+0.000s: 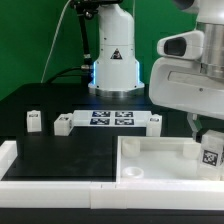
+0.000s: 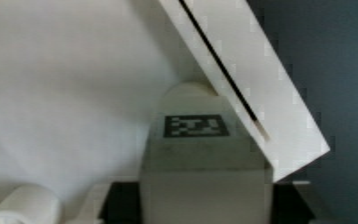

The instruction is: Assemble one leg

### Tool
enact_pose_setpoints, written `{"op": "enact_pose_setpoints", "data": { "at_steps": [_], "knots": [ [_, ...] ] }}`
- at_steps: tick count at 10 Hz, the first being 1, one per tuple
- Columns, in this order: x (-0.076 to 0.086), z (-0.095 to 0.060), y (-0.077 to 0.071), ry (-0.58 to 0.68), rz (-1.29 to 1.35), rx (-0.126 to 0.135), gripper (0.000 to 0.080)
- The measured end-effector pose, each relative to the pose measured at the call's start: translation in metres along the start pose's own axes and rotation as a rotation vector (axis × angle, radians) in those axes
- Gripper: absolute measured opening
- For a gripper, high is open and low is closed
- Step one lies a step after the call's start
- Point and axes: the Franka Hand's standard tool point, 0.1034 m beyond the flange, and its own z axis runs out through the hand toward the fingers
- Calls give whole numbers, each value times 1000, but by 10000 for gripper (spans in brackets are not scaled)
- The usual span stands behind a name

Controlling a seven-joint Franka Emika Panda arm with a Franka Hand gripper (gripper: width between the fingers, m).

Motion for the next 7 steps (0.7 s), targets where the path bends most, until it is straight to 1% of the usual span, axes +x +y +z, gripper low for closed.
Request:
{"op": "enact_pose_setpoints", "data": {
  "at_steps": [1, 2, 3, 4, 5, 6, 7],
  "knots": [
    [0, 1, 1, -1, -18, -1, 392],
    [1, 0, 0, 3, -57, 3, 392],
    [2, -1, -3, 16, -77, 16, 575],
    [4, -2, -6, 33, -108, 31, 575],
    [4, -1, -6, 40, -275, 29, 639],
    [2, -1, -7, 41, -388, 28, 647],
    [1, -1, -7, 48, -557, 19, 647]
  ]
}}
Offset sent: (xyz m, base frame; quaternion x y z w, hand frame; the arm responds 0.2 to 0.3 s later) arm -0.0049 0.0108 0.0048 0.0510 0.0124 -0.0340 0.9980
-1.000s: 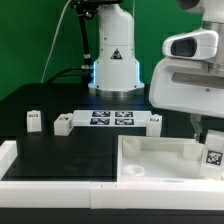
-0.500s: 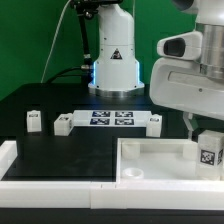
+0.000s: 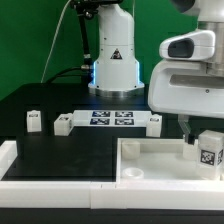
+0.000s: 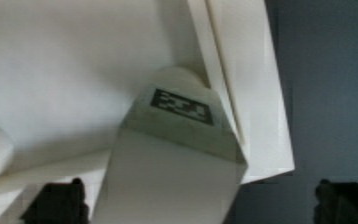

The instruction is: Assemble one leg

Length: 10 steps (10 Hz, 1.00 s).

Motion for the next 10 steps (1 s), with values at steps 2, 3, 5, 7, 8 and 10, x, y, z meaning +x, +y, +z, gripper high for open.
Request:
{"op": "enact_pose_setpoints", "data": {
  "at_steps": [2, 3, 5, 7, 8, 10],
  "knots": [
    [1, 0, 3, 5, -262, -1, 648],
    [1, 0, 4, 5, -402, -7, 648],
    [-2, 0, 0, -5, -620, -9, 648],
    [-3, 1, 3, -17, -853, -24, 648],
    [-3, 1, 4, -20, -941, -31, 648],
    [-3, 1, 5, -23, -966, -31, 648]
  ]
}}
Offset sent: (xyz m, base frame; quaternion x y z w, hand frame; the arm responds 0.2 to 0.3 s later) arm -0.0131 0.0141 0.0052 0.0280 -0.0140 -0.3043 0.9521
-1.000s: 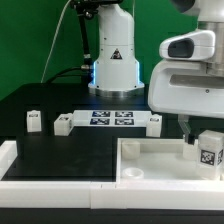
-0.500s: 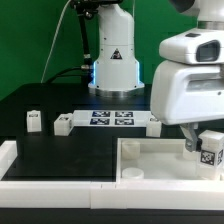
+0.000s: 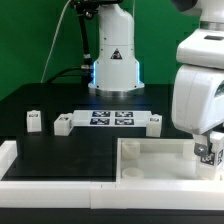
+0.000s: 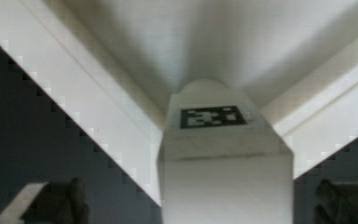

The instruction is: Assemble one leg

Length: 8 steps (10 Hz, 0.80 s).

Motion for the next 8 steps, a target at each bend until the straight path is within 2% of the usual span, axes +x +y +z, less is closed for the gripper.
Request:
{"op": "enact_pose_setpoints", "data": {
  "at_steps": [1, 3, 4, 5, 6, 8],
  "knots": [
    [0, 0, 0, 0, 3, 0, 648],
    [0, 1, 0, -1, 3, 0, 363],
    [0, 1, -3, -2, 25, 8, 363],
    [0, 2, -3, -4, 44, 8, 296],
    [0, 2, -3, -3, 69, 9, 296],
    [-1, 2, -1, 5, 342, 15, 296]
  ]
}}
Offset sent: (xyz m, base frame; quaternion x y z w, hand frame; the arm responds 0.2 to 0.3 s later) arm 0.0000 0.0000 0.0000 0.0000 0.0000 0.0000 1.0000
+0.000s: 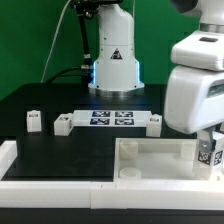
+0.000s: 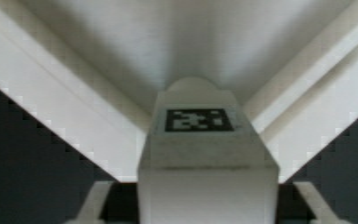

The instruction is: Assemble one leg

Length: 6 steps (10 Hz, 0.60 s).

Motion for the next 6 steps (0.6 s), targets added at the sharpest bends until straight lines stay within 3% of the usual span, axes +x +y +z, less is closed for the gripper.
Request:
{"op": "enact_pose_setpoints", "data": {
  "at_steps": [3, 6],
  "knots": [
    [1, -1, -2, 0, 468, -11, 295],
    [1, -1, -2, 3, 888, -3, 295]
  ]
}}
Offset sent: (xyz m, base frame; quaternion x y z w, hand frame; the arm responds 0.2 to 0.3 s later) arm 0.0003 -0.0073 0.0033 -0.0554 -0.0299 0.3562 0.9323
